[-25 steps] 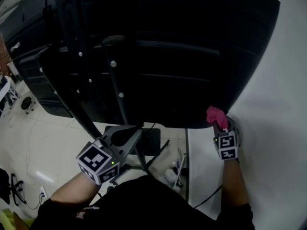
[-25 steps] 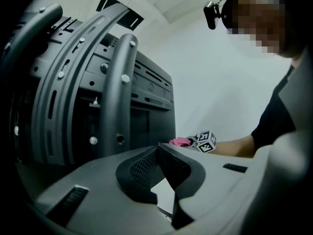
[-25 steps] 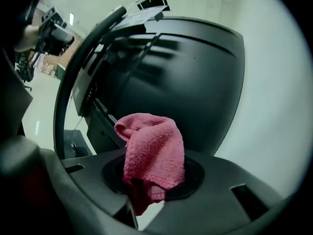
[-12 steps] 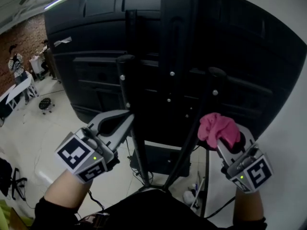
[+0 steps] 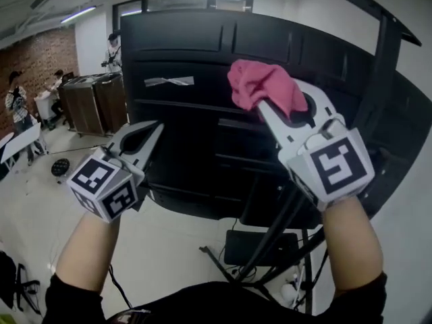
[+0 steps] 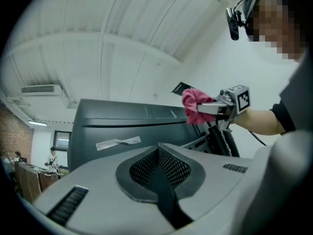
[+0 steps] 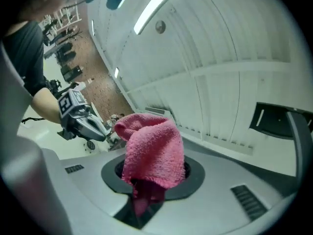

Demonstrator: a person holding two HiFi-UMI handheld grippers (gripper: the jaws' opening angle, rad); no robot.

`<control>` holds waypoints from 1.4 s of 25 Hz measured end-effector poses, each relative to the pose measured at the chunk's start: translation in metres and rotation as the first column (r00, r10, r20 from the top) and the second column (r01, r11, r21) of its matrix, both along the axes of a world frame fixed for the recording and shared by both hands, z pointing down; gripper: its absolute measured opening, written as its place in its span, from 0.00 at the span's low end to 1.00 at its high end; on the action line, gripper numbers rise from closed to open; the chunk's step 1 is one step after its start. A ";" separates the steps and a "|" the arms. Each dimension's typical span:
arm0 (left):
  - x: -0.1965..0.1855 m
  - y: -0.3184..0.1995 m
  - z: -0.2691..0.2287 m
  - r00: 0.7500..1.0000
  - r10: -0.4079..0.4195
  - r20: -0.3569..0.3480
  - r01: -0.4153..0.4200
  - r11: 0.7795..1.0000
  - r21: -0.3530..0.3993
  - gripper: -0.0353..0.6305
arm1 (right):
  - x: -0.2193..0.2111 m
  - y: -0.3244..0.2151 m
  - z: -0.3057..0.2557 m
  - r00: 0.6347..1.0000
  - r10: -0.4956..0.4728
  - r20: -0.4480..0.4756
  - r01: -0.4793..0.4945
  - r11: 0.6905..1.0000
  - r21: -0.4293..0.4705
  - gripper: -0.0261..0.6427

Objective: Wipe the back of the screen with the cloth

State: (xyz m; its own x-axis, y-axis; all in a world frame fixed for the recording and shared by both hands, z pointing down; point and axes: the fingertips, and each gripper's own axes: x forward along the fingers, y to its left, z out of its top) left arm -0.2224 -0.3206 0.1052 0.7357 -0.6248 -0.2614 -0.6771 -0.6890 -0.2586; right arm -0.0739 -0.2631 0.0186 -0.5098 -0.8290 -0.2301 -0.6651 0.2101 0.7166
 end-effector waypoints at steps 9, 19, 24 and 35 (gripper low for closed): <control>-0.079 -0.002 0.005 0.999 0.002 -0.036 -0.001 0.999 0.036 0.05 | -0.126 -0.131 -0.070 0.978 0.203 -0.038 -0.202 0.979 0.035 0.21; -0.157 -0.003 -0.043 0.983 -0.092 -0.157 0.107 0.990 0.093 0.05 | -0.127 -0.173 -0.090 0.905 0.371 -0.206 -0.367 0.928 0.061 0.21; -0.145 -0.007 -0.039 0.989 -0.070 -0.129 0.083 0.992 0.095 0.05 | 0.010 -0.139 -0.111 0.840 0.528 -0.126 -0.526 0.849 0.047 0.21; -0.127 -0.027 -0.002 0.993 -0.089 -0.076 0.091 0.995 0.026 0.05 | -0.142 -0.145 0.002 0.849 0.277 -0.450 -0.297 0.954 0.028 0.21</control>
State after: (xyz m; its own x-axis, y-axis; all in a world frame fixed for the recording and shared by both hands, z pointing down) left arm -0.3499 -0.3477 0.1034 0.6544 -0.6791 -0.3325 -0.7543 -0.6171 -0.2243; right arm -0.2157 -0.4082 0.0211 -0.2871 -0.9579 0.0008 -0.3141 0.0949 0.9446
